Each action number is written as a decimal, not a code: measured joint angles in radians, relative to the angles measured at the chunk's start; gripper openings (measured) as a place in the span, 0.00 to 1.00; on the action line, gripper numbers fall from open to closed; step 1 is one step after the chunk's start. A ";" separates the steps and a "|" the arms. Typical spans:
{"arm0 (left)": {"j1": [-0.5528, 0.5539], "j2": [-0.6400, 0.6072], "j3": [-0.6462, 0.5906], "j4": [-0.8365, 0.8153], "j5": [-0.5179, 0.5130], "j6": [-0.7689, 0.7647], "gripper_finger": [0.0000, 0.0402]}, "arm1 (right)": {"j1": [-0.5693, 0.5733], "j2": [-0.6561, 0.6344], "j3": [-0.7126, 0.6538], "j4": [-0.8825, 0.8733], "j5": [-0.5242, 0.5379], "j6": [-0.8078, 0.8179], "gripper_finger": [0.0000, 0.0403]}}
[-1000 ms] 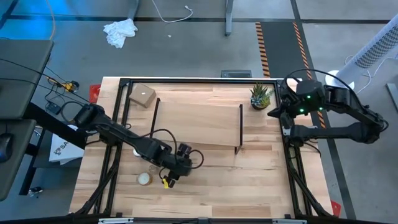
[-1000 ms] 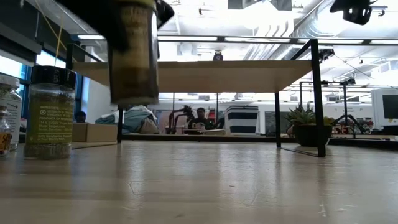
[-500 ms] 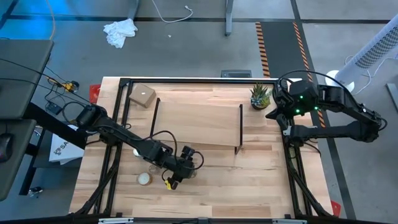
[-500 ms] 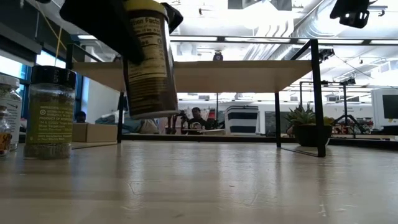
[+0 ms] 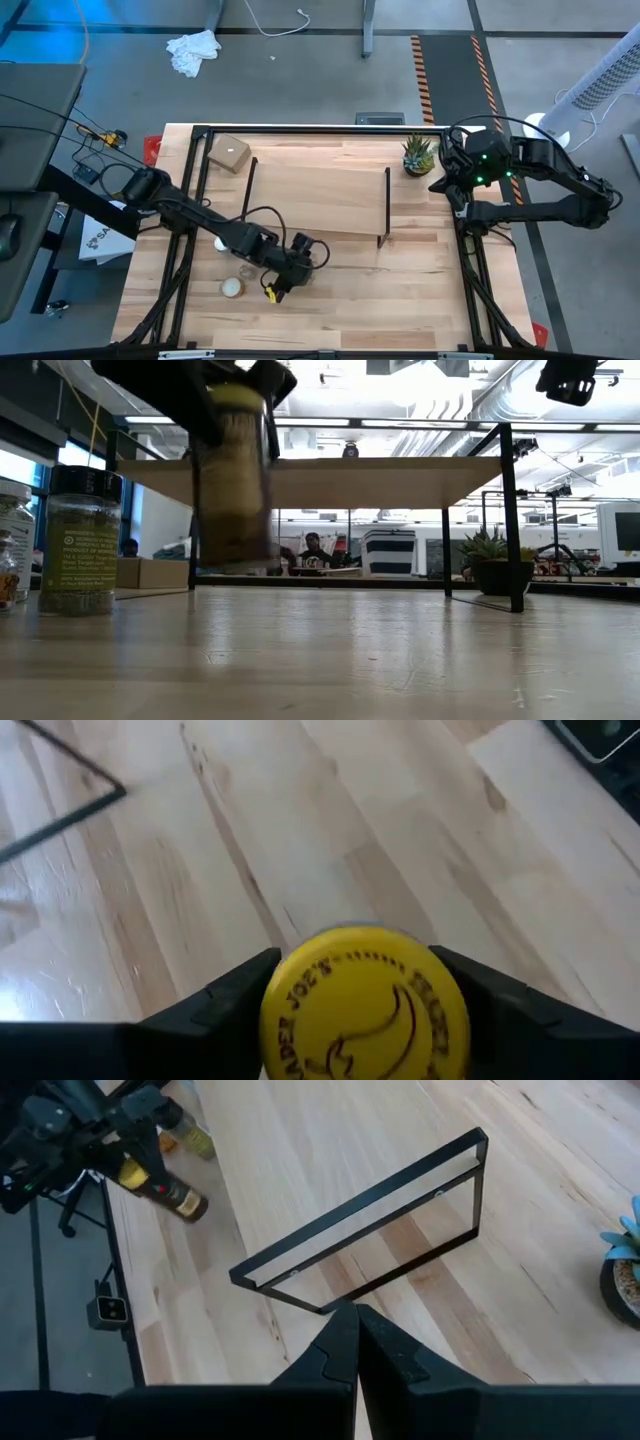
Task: Shelf spices
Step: Remove the yellow seasoning bottle from the shelf, then adjust the shelf, then put the white seasoning bottle on the shelf
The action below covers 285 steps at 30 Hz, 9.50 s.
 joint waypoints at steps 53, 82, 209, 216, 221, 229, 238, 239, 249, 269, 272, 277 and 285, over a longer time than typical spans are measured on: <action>0.080 -0.398 0.293 -0.705 -0.519 -0.424 0.45 | 0.003 0.019 -0.001 0.185 -0.014 0.097 0.00; 0.254 -0.476 -0.217 -0.105 0.280 -0.190 0.00 | 0.645 0.557 -0.122 0.718 0.243 0.704 0.00; 0.007 -0.588 -0.324 -0.721 0.064 -0.553 0.80 | 0.555 0.459 -0.085 0.649 0.337 0.370 0.00; 0.007 -0.588 -0.324 -0.718 0.064 -0.547 0.80 | 0.555 0.459 -0.085 0.648 0.337 0.365 0.00; 0.007 -0.588 -0.324 -0.715 0.065 -0.547 0.80 | 0.555 0.459 -0.085 0.643 0.337 0.348 0.00; 0.007 -0.589 -0.331 -0.697 0.054 -0.576 0.80 | 0.555 0.459 -0.085 0.635 0.337 0.331 0.00; 0.007 -0.588 -0.427 -0.665 0.096 -0.672 0.80 | 0.555 0.459 -0.085 0.625 0.336 0.326 0.00; 0.007 -0.588 -0.434 -0.641 0.091 -0.665 0.80 | 0.555 0.459 -0.085 0.625 0.337 0.322 0.00; 0.007 -0.588 -0.543 -0.542 0.102 -0.677 0.80 | 0.555 0.459 -0.085 0.607 0.334 0.325 0.00; -0.051 -0.531 -0.574 -0.435 0.081 -0.737 0.71 | 0.555 0.459 -0.085 0.599 0.337 0.329 0.00; -0.061 -0.519 -0.574 -0.430 0.078 -0.737 0.69 | 0.555 0.459 -0.085 0.599 0.337 0.331 0.00; -0.073 -0.504 -0.574 -0.427 0.073 -0.738 0.56 | 0.555 0.459 -0.085 0.599 0.337 0.331 0.00; -0.076 -0.505 -0.408 -0.542 0.105 -0.711 0.47 | 0.555 0.459 -0.085 0.599 0.335 0.306 0.00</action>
